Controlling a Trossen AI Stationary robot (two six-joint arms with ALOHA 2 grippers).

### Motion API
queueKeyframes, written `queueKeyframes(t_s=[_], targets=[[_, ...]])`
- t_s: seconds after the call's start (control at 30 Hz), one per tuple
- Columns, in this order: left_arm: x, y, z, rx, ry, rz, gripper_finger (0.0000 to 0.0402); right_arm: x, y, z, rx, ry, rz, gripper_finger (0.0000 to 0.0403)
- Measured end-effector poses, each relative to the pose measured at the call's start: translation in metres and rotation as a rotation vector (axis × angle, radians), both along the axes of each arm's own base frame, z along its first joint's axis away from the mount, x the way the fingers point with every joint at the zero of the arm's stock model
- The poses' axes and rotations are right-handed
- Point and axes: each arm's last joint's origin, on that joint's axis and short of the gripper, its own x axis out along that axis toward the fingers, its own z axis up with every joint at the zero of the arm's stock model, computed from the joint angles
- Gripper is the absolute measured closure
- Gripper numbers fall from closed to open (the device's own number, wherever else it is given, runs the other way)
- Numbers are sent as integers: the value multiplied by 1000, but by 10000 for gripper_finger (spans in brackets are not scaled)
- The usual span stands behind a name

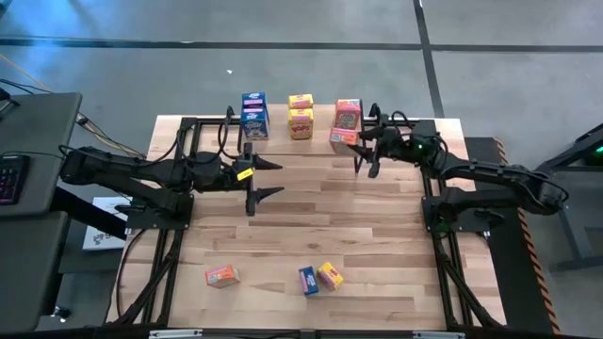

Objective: Stack cereal on shelf
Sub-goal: Put the top orange cereal box on the shelf

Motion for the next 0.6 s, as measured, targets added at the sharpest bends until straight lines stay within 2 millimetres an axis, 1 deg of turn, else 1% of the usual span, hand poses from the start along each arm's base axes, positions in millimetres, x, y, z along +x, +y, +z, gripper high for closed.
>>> queueKeyframes(t_s=[0.2, 0.37, 0.6], targets=[[-1, 12, 0, 15, -1, 166, 147, -11, -16, 1, 24, -14, 71, 258], [-1, 18, 0, 18, -5, 209, 147, -16, -25, 0, 9, -13, 135, 258], [-1, 27, 1, 17, -15, 251, 147, -11, -47, -12, 42, -40, 141, 258]])
